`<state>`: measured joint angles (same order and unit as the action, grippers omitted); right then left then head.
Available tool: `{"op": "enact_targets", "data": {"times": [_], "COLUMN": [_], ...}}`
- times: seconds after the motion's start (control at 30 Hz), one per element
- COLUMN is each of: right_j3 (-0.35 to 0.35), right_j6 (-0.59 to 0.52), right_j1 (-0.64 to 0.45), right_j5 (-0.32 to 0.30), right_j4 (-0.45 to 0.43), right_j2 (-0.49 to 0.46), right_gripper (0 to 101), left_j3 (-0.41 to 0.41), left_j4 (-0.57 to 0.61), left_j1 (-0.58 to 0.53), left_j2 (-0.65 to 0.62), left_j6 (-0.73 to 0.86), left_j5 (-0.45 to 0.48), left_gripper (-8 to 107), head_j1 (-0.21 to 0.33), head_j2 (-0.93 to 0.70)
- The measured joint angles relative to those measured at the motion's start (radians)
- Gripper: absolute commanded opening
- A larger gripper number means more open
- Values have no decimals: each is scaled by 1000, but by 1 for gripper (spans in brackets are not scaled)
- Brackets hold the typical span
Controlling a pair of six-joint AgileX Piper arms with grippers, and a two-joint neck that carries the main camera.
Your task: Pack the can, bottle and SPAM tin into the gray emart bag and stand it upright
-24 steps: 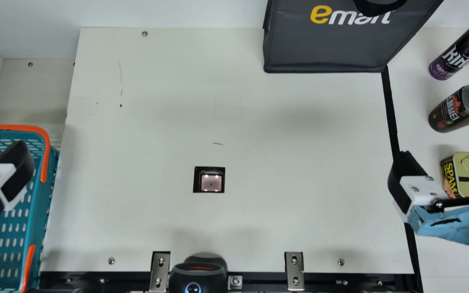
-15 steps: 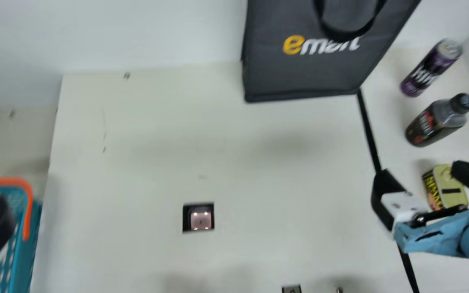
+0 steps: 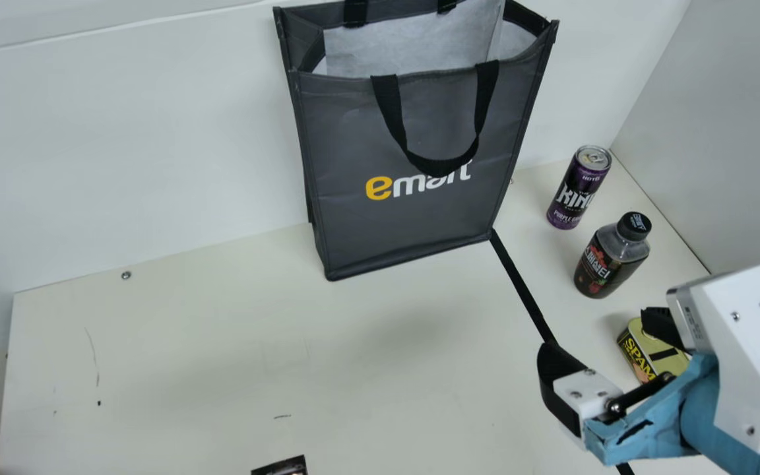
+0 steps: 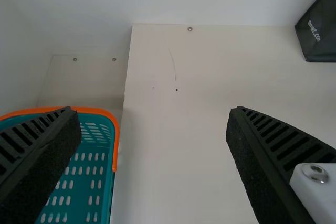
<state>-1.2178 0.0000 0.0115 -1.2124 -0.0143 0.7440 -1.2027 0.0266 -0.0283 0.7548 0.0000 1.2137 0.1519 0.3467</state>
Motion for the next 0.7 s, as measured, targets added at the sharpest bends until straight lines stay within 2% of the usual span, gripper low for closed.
{"op": "enact_targets", "data": {"times": [0.7], "right_j3": [0], "right_j6": [0], "right_j1": [0], "right_j5": [0], "right_j4": [0], "right_j2": [0], "right_gripper": [95], "left_j3": [0], "left_j4": [0], "left_j1": [0], "left_j2": [0], "left_j6": [0], "left_j5": [0], "left_gripper": [90], "head_j1": [2], "head_j2": [0]}}
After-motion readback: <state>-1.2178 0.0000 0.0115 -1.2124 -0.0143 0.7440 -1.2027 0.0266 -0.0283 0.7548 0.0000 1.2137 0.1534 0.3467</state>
